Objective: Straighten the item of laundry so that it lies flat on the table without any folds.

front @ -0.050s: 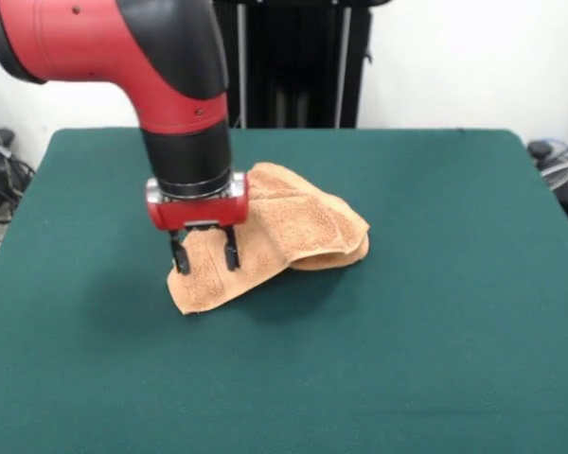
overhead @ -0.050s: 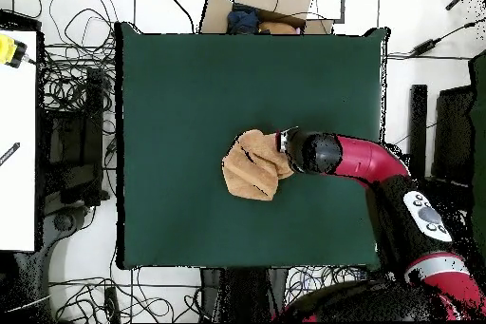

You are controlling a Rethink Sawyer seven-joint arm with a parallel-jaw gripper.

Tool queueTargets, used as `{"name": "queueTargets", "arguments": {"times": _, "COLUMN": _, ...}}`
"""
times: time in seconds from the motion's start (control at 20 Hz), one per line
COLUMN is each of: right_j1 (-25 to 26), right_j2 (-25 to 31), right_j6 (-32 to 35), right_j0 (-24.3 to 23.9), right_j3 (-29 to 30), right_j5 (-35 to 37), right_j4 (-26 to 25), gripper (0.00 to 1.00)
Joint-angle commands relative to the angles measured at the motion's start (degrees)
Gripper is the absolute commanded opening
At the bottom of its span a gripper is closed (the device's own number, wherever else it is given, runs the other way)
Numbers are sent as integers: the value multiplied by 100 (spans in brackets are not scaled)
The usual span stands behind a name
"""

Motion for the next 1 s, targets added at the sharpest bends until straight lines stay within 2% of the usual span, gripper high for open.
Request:
{"name": "queueTargets", "arguments": {"times": 0.05, "right_j1": 109, "right_j2": 427, "right_j6": -520, "right_j0": 422, "right_j3": 571, "right_j5": 84, "right_j4": -606, "gripper": 100}}
{"name": "queueTargets", "arguments": {"times": 0.55, "right_j1": 223, "right_j2": 32, "right_j6": 490, "right_j0": 843, "right_j3": 1065, "right_j5": -754, "right_j4": -765, "gripper": 100}}
{"name": "queueTargets", "arguments": {"times": 0.8, "right_j1": 775, "right_j2": 122, "right_j6": 164, "right_j0": 868, "right_j3": 629, "right_j5": -580, "right_j4": -724, "gripper": 100}}
{"name": "queueTargets", "arguments": {"times": 1.0, "right_j1": 944, "right_j2": 199, "right_j6": 41, "right_j0": 822, "right_j3": 520, "right_j5": -641, "right_j4": -711, "gripper": 100}}
